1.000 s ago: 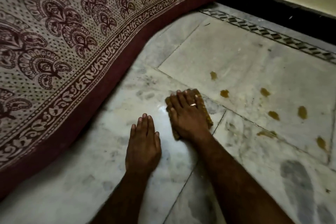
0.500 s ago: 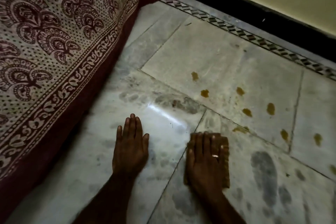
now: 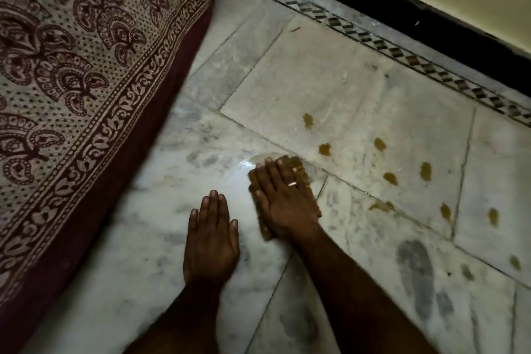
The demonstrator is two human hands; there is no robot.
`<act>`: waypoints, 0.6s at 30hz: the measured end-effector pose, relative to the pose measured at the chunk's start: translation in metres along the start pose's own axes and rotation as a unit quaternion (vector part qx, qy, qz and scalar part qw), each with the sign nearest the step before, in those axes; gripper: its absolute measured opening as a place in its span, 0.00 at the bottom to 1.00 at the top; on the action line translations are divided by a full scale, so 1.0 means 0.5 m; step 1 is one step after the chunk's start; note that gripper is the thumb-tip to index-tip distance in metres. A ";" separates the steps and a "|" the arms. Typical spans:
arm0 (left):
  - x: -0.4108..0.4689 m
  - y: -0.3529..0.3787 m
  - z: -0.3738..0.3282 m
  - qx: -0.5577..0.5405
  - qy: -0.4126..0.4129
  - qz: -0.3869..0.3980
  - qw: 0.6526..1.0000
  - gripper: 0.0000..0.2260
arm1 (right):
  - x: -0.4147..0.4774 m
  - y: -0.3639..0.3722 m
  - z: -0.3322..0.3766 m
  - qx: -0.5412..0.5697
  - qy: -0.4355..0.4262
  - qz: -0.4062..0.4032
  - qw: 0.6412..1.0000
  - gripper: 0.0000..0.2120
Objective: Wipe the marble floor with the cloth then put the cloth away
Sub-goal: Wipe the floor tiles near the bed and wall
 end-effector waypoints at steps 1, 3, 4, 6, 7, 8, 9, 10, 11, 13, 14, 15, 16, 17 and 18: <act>0.001 -0.002 0.001 -0.004 -0.004 0.007 1.000 0.26 | -0.007 -0.004 -0.021 -0.003 0.025 0.003 1.000 0.29; -0.002 -0.003 0.000 -0.004 -0.001 0.012 1.000 0.26 | -0.048 -0.007 -0.064 -0.003 0.074 -0.002 0.997 0.30; -0.003 -0.003 0.000 -0.002 0.002 0.011 1.000 0.26 | -0.078 -0.004 -0.082 -0.003 0.096 -0.008 0.995 0.30; -0.002 0.004 0.000 -0.004 0.005 0.013 1.000 0.26 | -0.145 0.003 -0.101 0.000 0.151 -0.026 0.988 0.31; -0.004 0.005 0.004 -0.005 0.001 0.016 1.000 0.26 | -0.173 0.007 -0.095 0.001 0.173 -0.038 0.984 0.31; -0.003 0.007 0.004 -0.005 -0.001 0.020 1.000 0.27 | -0.194 0.011 -0.081 0.004 0.186 -0.052 0.981 0.31; -0.003 0.007 0.004 -0.002 -0.002 0.020 1.000 0.27 | -0.207 0.017 -0.058 0.006 0.180 -0.064 0.982 0.31; -0.001 0.007 0.003 0.001 -0.002 0.019 1.000 0.27 | -0.209 0.023 -0.032 0.010 0.157 -0.071 0.985 0.31; -0.001 0.007 0.001 0.003 -0.002 0.016 1.000 0.27 | -0.205 0.026 -0.006 0.016 0.121 -0.070 0.990 0.30; -0.003 0.006 0.001 0.005 0.001 0.001 1.000 0.26 | -0.175 0.026 0.032 0.025 0.052 -0.072 0.996 0.30; -0.006 0.006 0.001 0.008 0.005 -0.008 1.000 0.26 | -0.152 0.024 0.042 0.027 0.026 -0.076 0.996 0.29; -0.007 0.007 0.001 0.013 0.009 -0.016 1.000 0.26 | -0.127 0.020 0.046 0.028 0.004 -0.076 0.997 0.28; -0.008 0.007 0.003 0.018 0.013 -0.021 1.000 0.26 | -0.103 0.020 0.047 0.028 -0.018 -0.068 0.997 0.27; -0.010 0.005 0.004 0.023 0.016 -0.026 0.999 0.26 | -0.081 0.018 0.047 0.029 -0.039 -0.056 0.997 0.27; -0.010 0.005 0.003 0.029 0.016 -0.030 0.999 0.26 | -0.059 0.019 0.040 0.032 -0.054 -0.046 0.997 0.27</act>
Point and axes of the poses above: each hand's wrist, its own x-axis towards the middle knuckle, its own y-axis out of the palm, z = x × y, the point moved 4 cm from there along x, towards the middle knuckle, and after that the axes turned 3 degrees about x, right-handed, at the moved point
